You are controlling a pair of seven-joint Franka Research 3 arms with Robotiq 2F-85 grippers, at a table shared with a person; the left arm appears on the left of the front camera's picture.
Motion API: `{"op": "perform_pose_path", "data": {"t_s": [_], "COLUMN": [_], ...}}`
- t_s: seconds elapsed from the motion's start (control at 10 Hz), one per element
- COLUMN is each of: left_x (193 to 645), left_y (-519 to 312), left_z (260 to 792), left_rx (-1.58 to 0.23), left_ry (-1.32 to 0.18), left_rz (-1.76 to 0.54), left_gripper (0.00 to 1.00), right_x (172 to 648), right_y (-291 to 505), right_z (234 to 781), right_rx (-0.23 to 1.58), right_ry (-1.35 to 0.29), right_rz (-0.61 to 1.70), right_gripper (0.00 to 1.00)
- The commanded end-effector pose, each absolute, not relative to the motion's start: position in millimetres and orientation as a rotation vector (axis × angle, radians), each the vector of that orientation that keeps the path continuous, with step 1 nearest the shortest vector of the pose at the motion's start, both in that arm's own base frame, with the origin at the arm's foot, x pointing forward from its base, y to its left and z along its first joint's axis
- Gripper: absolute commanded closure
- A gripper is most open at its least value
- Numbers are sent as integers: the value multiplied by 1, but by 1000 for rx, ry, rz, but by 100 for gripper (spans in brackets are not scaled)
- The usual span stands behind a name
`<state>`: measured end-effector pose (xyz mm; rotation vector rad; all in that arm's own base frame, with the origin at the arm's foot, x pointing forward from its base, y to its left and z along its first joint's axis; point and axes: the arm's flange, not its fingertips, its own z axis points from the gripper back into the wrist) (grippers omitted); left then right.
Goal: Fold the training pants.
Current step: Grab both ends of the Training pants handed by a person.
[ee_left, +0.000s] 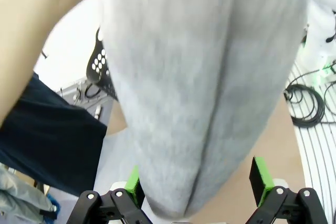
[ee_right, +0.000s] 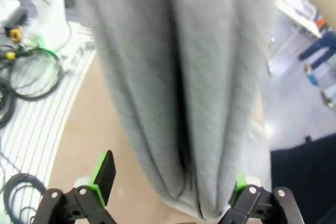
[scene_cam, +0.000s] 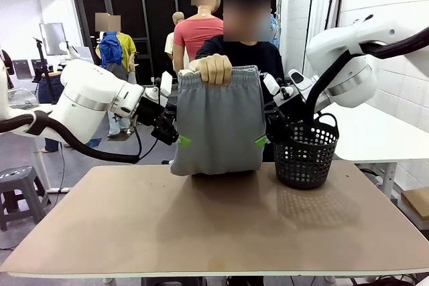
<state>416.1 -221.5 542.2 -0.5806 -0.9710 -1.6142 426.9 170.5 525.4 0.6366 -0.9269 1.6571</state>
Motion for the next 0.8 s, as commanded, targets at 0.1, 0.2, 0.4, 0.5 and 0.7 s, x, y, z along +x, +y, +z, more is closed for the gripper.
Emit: {"op": "perform_pose_path", "data": {"t_s": [0.1,0.2,0.4,0.5,0.7], "left_x": [412,413,413,411,411], "left_y": [-216,-224,-224,-222,-216], "left_z": [553,548,548,550,541], "left_rx": [-635,-624,-624,-626,-720], "left_ry": [-1017,-998,-998,-996,-1132], "left_rz": [-1623,-1621,-1621,-1625,-1565], "left_gripper": [0,0,0,0,0], "right_x": [429,424,424,423,420], "right_y": [164,170,170,166,173], "right_z": [529,527,527,526,524], "right_rx": [727,696,696,710,806], "right_ry": [-911,-939,-939,-920,-1062], "right_rz": [1662,1665,1665,1671,1670], "right_gripper": [0,0,0,0,0]}}
